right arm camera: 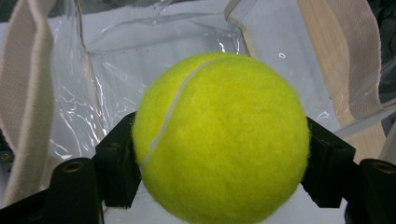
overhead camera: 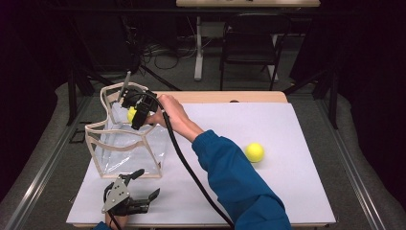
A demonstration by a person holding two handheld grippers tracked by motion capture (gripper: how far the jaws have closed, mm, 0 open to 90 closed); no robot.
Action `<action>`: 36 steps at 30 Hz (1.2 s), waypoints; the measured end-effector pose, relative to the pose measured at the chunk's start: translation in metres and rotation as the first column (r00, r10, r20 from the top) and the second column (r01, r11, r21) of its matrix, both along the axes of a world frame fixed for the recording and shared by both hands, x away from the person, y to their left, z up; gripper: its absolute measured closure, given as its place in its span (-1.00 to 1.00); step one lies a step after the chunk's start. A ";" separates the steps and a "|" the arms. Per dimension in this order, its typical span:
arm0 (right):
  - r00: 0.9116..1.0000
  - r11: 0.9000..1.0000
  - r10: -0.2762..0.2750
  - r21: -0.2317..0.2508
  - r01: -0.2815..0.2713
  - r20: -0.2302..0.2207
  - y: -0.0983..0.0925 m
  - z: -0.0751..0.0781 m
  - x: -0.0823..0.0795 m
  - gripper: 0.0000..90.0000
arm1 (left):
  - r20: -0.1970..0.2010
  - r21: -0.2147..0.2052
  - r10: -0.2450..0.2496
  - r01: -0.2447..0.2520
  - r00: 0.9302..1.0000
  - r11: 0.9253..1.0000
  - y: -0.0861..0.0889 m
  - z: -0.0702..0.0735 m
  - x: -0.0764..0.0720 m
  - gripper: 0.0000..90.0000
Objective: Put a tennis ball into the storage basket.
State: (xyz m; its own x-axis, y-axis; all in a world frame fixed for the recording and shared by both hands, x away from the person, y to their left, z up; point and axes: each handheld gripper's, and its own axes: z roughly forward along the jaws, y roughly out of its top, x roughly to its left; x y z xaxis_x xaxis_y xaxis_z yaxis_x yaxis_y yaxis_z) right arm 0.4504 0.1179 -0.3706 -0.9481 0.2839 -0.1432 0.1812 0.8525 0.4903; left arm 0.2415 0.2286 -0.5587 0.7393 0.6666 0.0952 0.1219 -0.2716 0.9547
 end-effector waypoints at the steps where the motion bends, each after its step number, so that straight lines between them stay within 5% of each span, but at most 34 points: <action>1: 1.000 1.000 -0.001 -0.009 0.001 0.002 0.000 0.000 0.000 -0.42 | -0.002 -0.002 0.001 -0.001 1.000 1.000 0.000 0.000 0.000 -0.65; 13: 1.000 1.000 -0.011 0.019 0.011 -0.006 -0.003 0.001 0.000 -0.48 | -0.003 0.005 -0.005 0.005 1.000 1.000 0.000 0.000 0.000 -0.65; 22: 1.000 0.988 -0.018 0.151 0.021 -0.020 -0.020 0.013 -0.006 -0.99 | 0.000 0.006 -0.008 0.008 1.000 1.000 -0.001 0.000 0.000 -0.65; 36: 1.000 0.968 -0.012 0.252 0.012 -0.004 -0.061 0.027 -0.025 -1.00 | -0.004 0.011 -0.011 0.011 1.000 1.000 -0.002 0.000 0.000 -0.65</action>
State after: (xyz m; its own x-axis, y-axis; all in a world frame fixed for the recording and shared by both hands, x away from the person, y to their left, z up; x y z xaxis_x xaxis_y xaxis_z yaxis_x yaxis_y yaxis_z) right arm 0.4252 0.0572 -0.3434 -0.9447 0.3216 -0.0636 0.1918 0.6996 0.6884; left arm 0.2415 0.2271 -0.5590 0.7468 0.6576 0.0997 0.1228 -0.2837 0.9510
